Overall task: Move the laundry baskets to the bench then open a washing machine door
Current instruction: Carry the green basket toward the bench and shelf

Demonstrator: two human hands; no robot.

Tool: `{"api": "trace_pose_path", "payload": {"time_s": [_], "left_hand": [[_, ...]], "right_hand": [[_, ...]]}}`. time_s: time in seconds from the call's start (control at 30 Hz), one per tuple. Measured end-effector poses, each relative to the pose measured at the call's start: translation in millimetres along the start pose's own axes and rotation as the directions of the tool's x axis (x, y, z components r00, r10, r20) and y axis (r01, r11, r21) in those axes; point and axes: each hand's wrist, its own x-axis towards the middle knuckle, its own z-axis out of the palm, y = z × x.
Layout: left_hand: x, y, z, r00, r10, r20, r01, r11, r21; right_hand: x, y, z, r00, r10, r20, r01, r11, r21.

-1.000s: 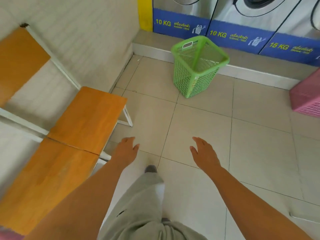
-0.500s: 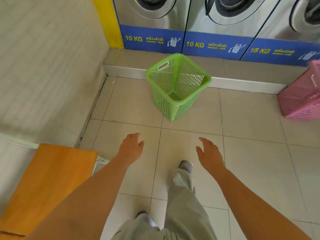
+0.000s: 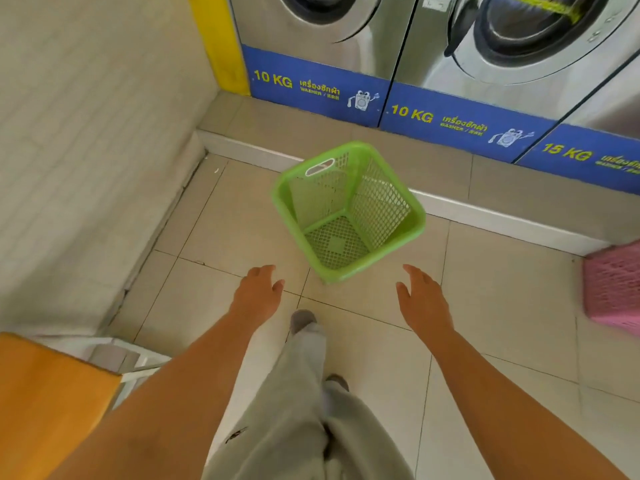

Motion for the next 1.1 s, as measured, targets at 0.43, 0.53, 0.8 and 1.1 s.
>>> {"api": "trace_pose_path", "payload": {"time_s": [0.43, 0.53, 0.8, 1.1], "left_hand": [[186.0, 106.0, -10.5, 0.984, -0.173, 0.032, 0.175, 0.981, -0.086], [214.1, 120.2, -2.7, 0.966, -0.257, 0.026, 0.258, 0.956, -0.140], [276.1, 130.6, 61.3, 0.821, -0.570, 0.012, 0.533, 0.760, -0.370], [329.0, 86.3, 141.9, 0.741, -0.671, -0.024, 0.602, 0.681, -0.417]], "right_hand": [[244.3, -3.7, -29.8, 0.997, -0.066, 0.026, 0.068, 0.993, -0.098], [290.1, -2.1, -28.8, 0.992, -0.099, 0.074, 0.108, 0.986, -0.126], [413.5, 22.5, -2.5, 0.948, -0.205, 0.243, 0.254, 0.948, -0.192], [503.7, 58.1, 61.3, 0.926, -0.281, 0.253, 0.319, 0.940, -0.122]]}}
